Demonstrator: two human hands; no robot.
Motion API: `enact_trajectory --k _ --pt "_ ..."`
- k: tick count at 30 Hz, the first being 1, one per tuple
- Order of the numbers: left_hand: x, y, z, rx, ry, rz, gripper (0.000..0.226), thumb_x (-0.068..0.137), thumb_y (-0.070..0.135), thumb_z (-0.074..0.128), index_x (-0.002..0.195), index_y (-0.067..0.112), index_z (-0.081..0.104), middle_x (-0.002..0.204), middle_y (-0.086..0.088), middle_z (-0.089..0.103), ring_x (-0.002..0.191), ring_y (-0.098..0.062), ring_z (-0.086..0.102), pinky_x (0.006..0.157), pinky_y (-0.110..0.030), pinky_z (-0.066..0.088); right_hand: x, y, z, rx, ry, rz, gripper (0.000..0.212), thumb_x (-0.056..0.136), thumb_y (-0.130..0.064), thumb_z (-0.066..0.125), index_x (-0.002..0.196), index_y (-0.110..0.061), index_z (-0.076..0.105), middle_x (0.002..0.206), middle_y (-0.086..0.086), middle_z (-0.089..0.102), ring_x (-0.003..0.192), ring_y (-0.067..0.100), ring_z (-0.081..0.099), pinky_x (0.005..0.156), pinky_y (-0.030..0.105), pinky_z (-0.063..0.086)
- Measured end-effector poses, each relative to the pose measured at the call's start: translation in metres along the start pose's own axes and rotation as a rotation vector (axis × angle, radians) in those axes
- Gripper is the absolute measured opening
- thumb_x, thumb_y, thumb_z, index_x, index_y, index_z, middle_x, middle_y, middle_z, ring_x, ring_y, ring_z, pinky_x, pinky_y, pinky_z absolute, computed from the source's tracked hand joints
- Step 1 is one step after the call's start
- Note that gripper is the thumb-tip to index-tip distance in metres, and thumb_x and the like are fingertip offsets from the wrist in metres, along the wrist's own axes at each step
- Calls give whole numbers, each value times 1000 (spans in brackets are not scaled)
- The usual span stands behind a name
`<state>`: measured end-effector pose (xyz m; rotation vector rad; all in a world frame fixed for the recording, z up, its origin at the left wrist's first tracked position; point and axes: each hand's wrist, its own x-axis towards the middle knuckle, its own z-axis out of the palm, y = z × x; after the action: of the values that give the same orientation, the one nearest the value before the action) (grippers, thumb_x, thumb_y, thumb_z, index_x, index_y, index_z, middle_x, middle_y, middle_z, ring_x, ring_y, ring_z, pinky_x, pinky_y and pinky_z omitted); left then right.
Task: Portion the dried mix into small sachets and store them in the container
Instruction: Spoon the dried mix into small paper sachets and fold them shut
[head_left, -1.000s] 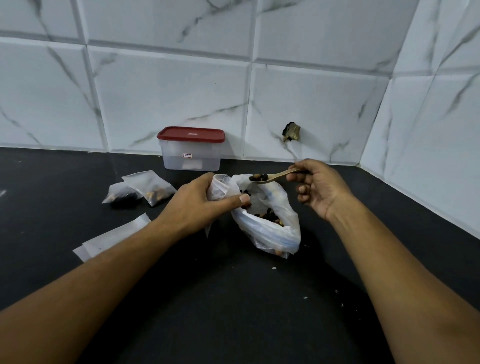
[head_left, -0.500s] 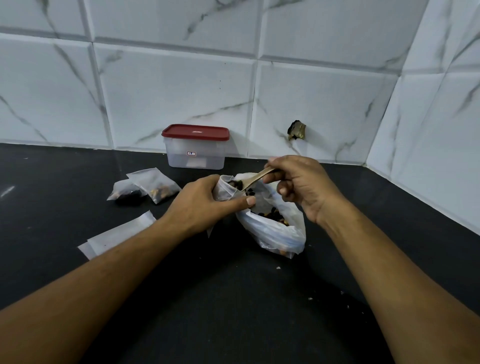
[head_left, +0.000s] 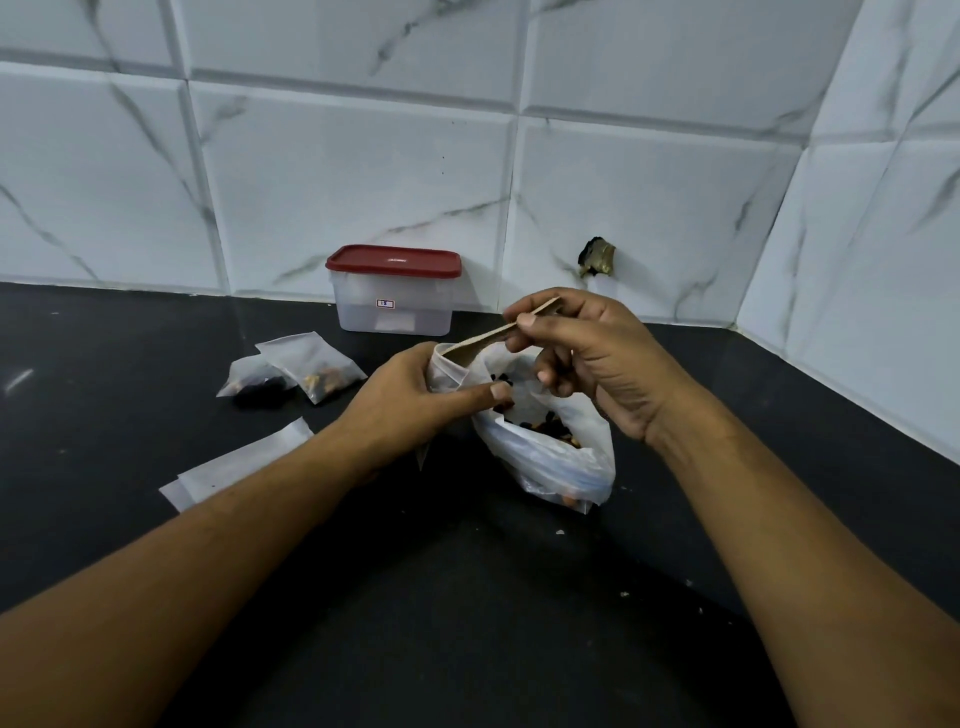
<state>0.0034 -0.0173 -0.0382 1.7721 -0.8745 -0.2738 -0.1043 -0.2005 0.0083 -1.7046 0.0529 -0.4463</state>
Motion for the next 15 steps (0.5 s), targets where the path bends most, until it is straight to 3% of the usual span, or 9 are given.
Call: enact_trajectory --k 3,9,15 --pt "1 1 0 -18 -8 -15 65 65 61 80 122 35 63 113 11 75 103 -8 72 92 -38 61 2 2 -2 54 106 23 22 97 -20 70 113 -4 72 87 9 74 53 14 54 46 22 37" --pt "0 -1 -1 -19 10 -30 72 69 64 85 129 31 64 117 9 75 108 -12 72 97 -45 59 7 5 -12 182 218 81 12 98 -19 67 101 -10 74 79 6 72 52 14 52 46 22 35" --pt "0 0 -1 13 24 -15 45 83 48 81 121 29 68 106 7 78 97 -12 75 94 -45 60 10 7 -25 70 396 61 16 102 -22 62 95 -12 72 70 1 69 45 11 49 44 20 33"
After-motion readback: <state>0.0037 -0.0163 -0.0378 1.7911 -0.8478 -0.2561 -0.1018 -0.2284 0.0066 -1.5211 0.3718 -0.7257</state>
